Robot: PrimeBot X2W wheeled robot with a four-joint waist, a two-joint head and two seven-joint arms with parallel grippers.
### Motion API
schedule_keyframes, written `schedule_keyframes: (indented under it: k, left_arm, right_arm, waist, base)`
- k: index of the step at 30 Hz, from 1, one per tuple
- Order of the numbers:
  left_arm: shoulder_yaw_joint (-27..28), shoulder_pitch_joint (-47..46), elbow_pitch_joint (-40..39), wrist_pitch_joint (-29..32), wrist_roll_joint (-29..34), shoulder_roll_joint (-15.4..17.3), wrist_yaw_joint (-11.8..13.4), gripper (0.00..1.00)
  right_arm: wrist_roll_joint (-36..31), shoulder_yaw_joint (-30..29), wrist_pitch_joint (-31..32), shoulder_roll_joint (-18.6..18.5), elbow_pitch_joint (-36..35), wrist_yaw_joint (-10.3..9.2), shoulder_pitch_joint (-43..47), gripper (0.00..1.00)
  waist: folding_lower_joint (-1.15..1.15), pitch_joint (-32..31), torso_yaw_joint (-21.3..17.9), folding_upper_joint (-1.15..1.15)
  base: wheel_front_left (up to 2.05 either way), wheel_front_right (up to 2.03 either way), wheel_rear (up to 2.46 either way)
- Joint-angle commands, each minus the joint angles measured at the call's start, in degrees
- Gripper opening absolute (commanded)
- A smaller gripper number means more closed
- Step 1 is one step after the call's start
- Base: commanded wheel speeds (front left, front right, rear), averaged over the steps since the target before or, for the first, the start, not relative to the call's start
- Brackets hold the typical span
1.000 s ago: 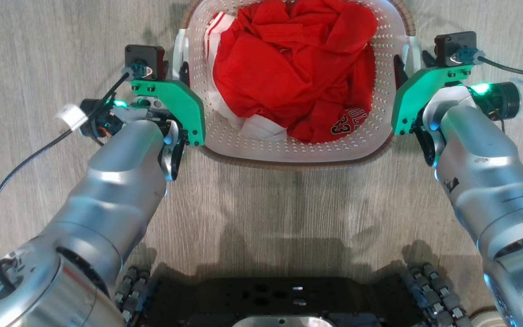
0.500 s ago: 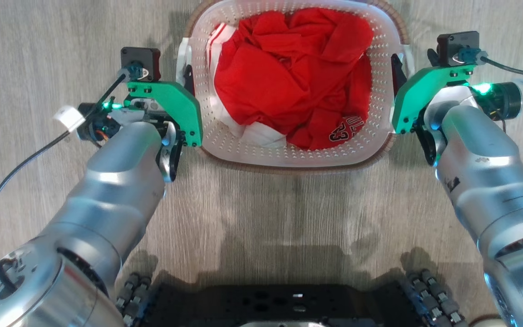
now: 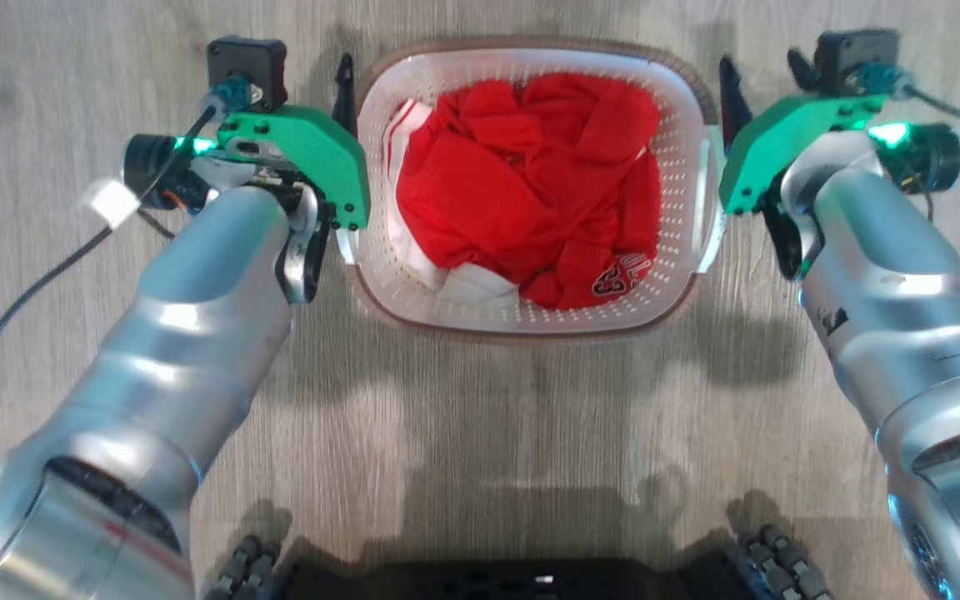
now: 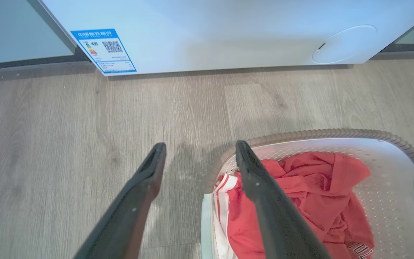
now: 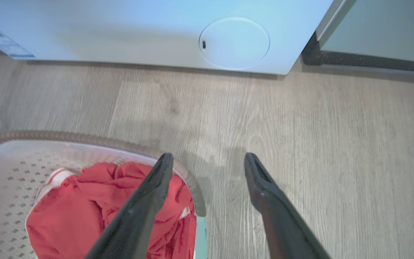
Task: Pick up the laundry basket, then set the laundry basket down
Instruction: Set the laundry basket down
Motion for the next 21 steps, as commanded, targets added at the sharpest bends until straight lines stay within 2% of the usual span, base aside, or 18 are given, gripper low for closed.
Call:
schedule_keyframes:
  k: [1, 5, 6, 14, 21]
  left_arm:
    - [2.4, 1.7, -2.1, -0.5, 1.9, 2.2, 0.7, 1.00]
    - [8.2, 6.4, -8.3, -0.5, 8.1, 3.2, 1.5, 1.00]
    - [11.2, 9.1, -11.0, -0.5, 10.9, 3.2, 1.4, 1.00]
    - [22.3, 20.0, -22.6, -0.5, 22.6, 2.9, 1.1, 1.00]
    - [30.9, 30.4, -33.3, -0.5, 30.2, 1.6, -0.4, 1.00]
  right_arm:
    - [-0.4, -0.4, -0.7, 1.0, -2.2, 0.07, 2.1, 1.00]
    - [-2.3, -3.2, -0.7, 1.0, -7.6, 0.07, 5.5, 1.00]
    - [-3.2, -4.2, -0.7, 1.0, -10.6, 0.07, 7.6, 1.00]
    - [-5.4, -6.9, -0.7, 1.0, -22.4, 0.07, 16.4, 1.00]
    - [-6.3, -8.3, -0.7, 1.0, -31.5, 0.07, 25.2, 1.00]
  waist:
    - [0.00, -1.5, -0.4, 0.00]
    - [0.00, -4.4, -0.5, 0.00]
    - [0.00, -6.0, -0.6, 0.00]
    - [0.00, -12.4, -0.7, 0.00]
    - [0.00, -18.6, -0.7, 0.00]
  base:
    - [0.00, 0.00, 0.00]
    - [0.00, 0.00, 0.00]
    - [0.00, 0.00, 0.00]
    - [0.00, 0.00, 0.00]
    - [0.00, 0.00, 0.00]
